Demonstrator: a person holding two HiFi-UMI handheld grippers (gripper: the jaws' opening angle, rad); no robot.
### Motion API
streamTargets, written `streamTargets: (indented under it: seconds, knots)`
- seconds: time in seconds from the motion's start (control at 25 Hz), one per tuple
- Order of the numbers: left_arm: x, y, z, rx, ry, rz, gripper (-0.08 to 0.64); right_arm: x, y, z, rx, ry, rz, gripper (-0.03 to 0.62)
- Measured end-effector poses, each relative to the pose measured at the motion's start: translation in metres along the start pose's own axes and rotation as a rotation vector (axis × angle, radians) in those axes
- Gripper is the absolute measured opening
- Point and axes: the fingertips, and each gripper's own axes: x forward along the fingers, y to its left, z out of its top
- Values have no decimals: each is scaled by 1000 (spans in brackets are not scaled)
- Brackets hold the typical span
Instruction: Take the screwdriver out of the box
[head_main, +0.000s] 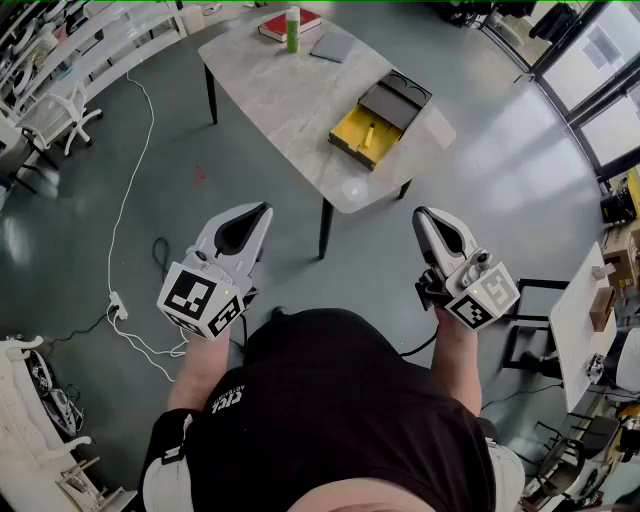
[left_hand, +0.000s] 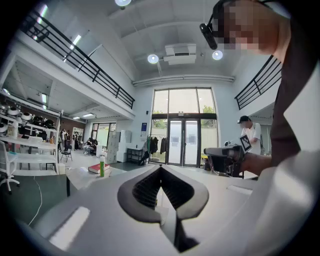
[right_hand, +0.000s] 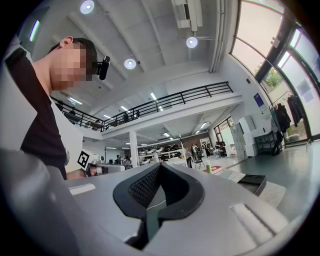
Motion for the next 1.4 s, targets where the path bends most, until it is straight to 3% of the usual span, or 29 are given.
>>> streamTargets:
  seconds: [0.72,1.12,1.4]
  knots:
    - [-42,51,5,-12,-34,38,2,47,28,-9,54,-9,24,14]
    - [-86,93,-7,-19,-6,46,2,84,55,-33,100,19,-23,14]
    - [-78,116,-10,-32,4,48,2,105,50,-45,123,46,-24,14]
